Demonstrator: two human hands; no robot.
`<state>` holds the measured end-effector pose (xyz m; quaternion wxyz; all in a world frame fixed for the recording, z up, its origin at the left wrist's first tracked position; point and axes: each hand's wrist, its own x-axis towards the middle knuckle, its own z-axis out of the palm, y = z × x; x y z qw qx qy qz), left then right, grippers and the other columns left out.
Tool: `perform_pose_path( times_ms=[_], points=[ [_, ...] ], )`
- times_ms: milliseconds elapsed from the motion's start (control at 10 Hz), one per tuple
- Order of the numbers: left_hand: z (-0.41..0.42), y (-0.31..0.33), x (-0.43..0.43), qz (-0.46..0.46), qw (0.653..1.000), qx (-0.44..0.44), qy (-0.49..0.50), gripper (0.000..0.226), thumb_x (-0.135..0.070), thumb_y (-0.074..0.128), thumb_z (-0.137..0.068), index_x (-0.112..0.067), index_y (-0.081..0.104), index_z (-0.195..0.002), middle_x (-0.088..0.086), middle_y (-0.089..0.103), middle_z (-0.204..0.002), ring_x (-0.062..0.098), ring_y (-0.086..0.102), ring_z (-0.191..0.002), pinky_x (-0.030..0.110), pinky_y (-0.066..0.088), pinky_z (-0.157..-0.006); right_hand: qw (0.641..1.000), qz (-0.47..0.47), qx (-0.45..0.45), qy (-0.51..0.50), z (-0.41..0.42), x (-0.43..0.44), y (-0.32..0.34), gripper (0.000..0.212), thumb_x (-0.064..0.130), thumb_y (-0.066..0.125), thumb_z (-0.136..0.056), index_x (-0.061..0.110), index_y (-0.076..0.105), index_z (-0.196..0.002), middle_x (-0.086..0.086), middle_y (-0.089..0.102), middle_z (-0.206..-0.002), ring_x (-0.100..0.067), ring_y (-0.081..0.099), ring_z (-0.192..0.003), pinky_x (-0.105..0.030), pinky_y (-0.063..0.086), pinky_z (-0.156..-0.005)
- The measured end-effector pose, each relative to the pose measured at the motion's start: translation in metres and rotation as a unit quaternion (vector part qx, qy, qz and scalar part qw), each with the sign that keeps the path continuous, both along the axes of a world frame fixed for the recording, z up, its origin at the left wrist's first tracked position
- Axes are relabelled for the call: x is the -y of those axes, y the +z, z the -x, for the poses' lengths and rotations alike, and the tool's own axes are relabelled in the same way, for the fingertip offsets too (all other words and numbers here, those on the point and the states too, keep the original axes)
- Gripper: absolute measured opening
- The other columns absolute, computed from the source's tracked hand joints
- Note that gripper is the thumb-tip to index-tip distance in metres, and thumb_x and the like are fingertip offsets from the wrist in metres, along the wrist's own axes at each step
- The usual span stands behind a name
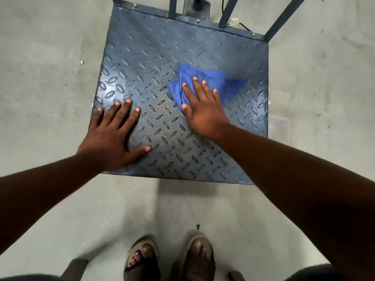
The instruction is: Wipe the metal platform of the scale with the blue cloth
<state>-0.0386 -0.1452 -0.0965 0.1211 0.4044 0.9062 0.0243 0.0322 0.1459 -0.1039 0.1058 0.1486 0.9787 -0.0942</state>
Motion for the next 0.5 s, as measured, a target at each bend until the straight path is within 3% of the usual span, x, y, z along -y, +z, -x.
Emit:
perform_pose_path(
  times_ms=[100,200,300,400,500],
  points=[
    [0.009,0.022,-0.002,0.084,0.994,0.062,-0.032,0.129,-0.107,0.017,-0.076,-0.025,0.004,-0.175,0.010,-0.001,-0.183,0.037,0.008,-0.168,0.060,0.013,-0.133,0.998,0.013,0.064,-0.022,0.004,0.009,0.009,0.064,0.046,0.029,-0.109,0.032,0.002,-0.165,0.000,-0.008,-0.174,-0.024,-0.004,-0.160,-0.049,0.002,-0.128],
    [0.036,0.063,-0.020,0.181,0.971,0.151,-0.048,0.124,-0.102,0.030,-0.078,-0.031,-0.007,-0.173,0.003,-0.015,-0.181,0.031,0.003,-0.169,0.054,0.015,-0.135,0.989,0.062,0.136,-0.011,0.003,0.007,0.038,0.076,0.049,0.051,-0.101,0.033,0.012,-0.164,-0.002,0.001,-0.173,-0.028,0.009,-0.159,-0.054,0.017,-0.126],
    [0.040,0.103,-0.035,0.169,0.975,0.144,-0.027,0.127,-0.104,0.035,-0.075,-0.033,-0.002,-0.174,0.001,-0.009,-0.182,0.028,0.007,-0.169,0.058,0.015,-0.135,0.984,0.077,0.157,-0.015,-0.009,0.020,0.076,0.083,0.050,0.062,-0.093,0.031,0.021,-0.162,-0.002,0.016,-0.169,-0.030,0.023,-0.155,-0.054,0.028,-0.121],
    [0.014,0.130,-0.047,0.036,0.985,0.164,0.046,0.131,-0.105,0.038,-0.069,-0.036,0.002,-0.174,-0.001,-0.009,-0.182,0.025,0.005,-0.169,0.057,0.008,-0.134,0.992,0.069,0.092,-0.049,-0.025,0.030,0.109,0.080,0.045,0.058,-0.096,0.029,0.017,-0.163,-0.004,0.013,-0.171,-0.028,0.020,-0.156,-0.049,0.023,-0.125],
    [-0.003,0.155,-0.061,-0.010,0.990,0.136,0.029,0.130,-0.104,0.037,-0.068,-0.037,0.002,-0.174,-0.002,-0.011,-0.182,0.026,0.003,-0.169,0.056,0.003,-0.134,0.992,0.078,0.055,-0.081,-0.043,0.032,0.151,0.081,0.035,0.058,-0.097,0.028,0.014,-0.165,-0.005,0.009,-0.173,-0.029,0.022,-0.155,-0.045,0.023,-0.126]
  ],
)
